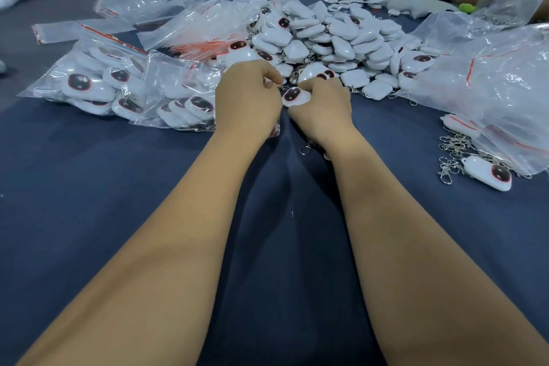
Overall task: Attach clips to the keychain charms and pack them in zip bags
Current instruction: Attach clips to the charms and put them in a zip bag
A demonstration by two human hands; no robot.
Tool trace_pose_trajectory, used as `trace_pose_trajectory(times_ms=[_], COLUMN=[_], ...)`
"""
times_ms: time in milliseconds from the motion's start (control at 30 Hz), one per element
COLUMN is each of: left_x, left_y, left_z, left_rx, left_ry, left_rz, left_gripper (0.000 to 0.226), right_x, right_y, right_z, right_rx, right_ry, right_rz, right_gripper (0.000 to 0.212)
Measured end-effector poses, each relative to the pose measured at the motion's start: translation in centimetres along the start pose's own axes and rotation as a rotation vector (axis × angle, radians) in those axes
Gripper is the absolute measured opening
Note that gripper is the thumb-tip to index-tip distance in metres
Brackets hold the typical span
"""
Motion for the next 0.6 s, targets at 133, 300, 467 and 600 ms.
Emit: trace_pose_trajectory(times_ms=[133,300,467,600], left_x=[0.5,0.5,0.2,0.3], left_y=[0.0,0.3,-0.1,0.2], left_z=[0.6,0.9,1.3,1.1], left_rx=[-0.100,-0.139,-0.226,-0.334], left_ry=[0.098,0.079,0.204,0.438], left_rz=[0.043,0.060,0.033,0.063], left_gripper=[0.038,0.037,0.037,0.031], right_x=[-0.3,-0.3,0.6,0.8], right_y=[0.1,0.5,0.8,0.9], right_z=[-0.5,0.4,1.6,2.0], right_rx=[0.060,0.094,0.168,0.150], right_ry=[-0.266,-0.603,-0.931,-0.969], right_rz=[0.004,-0.004,0.174,0.217], right_gripper=[0.031,0.009,0.015,0.023])
Point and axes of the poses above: each hand's wrist, its own y-axis away from the middle knuckle, its own x-axis out of the palm, z = x × y, the point moved 5 cm from there along -y, towards the middle knuckle, and after that the axes turned 7 degrees about -z, right-handed, at the moved point
